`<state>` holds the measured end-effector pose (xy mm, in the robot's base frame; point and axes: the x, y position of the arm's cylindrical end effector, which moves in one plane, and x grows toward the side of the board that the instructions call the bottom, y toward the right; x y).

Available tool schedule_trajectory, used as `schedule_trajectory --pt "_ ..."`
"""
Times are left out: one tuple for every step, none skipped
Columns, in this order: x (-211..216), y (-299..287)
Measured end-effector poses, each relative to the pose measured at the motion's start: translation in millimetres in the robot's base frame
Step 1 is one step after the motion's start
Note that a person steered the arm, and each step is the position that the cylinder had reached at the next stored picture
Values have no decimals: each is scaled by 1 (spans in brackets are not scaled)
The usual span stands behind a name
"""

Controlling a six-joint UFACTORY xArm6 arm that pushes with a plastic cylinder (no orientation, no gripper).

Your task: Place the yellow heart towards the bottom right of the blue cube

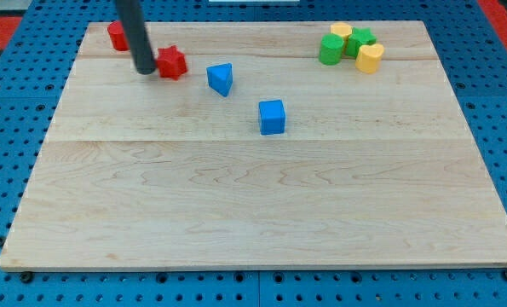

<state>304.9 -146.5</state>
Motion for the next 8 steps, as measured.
schedule_trajectory --pt "23 -14" --pt "93 66" --pt "133 136" --pt "132 169" --pt "132 163" --pt "128 157" --pt "107 169" --pt "119 193"
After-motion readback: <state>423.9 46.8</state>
